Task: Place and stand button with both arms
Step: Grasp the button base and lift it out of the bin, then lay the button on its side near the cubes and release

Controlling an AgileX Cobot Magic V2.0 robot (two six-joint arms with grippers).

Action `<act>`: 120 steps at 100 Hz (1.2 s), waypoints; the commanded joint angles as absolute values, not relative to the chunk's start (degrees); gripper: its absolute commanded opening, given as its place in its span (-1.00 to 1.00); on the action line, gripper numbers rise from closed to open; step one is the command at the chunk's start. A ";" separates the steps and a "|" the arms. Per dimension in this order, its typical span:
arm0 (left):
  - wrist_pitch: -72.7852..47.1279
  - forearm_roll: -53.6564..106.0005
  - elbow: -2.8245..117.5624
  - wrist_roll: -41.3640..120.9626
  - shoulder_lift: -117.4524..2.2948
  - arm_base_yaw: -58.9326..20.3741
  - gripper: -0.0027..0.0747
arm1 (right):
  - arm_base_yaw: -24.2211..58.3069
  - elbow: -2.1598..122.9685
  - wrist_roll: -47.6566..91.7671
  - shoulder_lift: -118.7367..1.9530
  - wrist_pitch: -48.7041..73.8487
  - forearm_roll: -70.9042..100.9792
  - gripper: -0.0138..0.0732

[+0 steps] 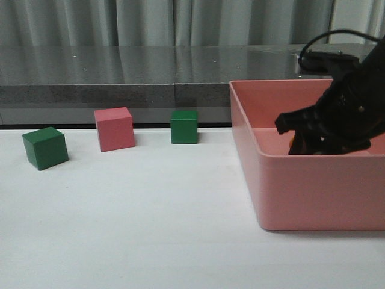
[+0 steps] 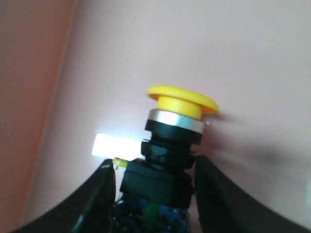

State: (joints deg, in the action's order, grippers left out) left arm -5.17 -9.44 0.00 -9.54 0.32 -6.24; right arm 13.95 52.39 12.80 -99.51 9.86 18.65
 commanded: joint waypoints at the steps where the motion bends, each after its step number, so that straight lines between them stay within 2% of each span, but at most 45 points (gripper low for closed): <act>1: -0.85 -8.93 -2.54 -9.97 2.03 -6.71 -0.98 | 15.11 54.11 14.80 -92.41 7.83 18.79 -0.81; 16: -0.85 -8.93 -2.54 -9.97 2.03 -6.71 -0.98 | 20.27 58.73 21.85 -86.16 10.05 18.79 -0.82; 31: -0.85 -8.93 -2.54 -9.97 2.03 -6.71 -0.98 | 26.98 67.47 32.30 -86.83 18.45 18.79 -0.82; 75: -0.85 -8.93 -2.54 -9.97 2.03 -6.71 -0.98 | 38.92 87.61 61.90 -106.64 28.59 18.84 -0.82; 108: -0.85 -8.93 -2.54 -9.97 2.03 -6.71 -0.98 | 40.87 93.70 68.85 -117.76 30.89 18.84 -0.81; 120: -0.85 -8.93 -2.54 -9.97 2.03 -6.71 -0.98 | 40.92 93.70 68.85 -119.03 31.03 18.84 -0.62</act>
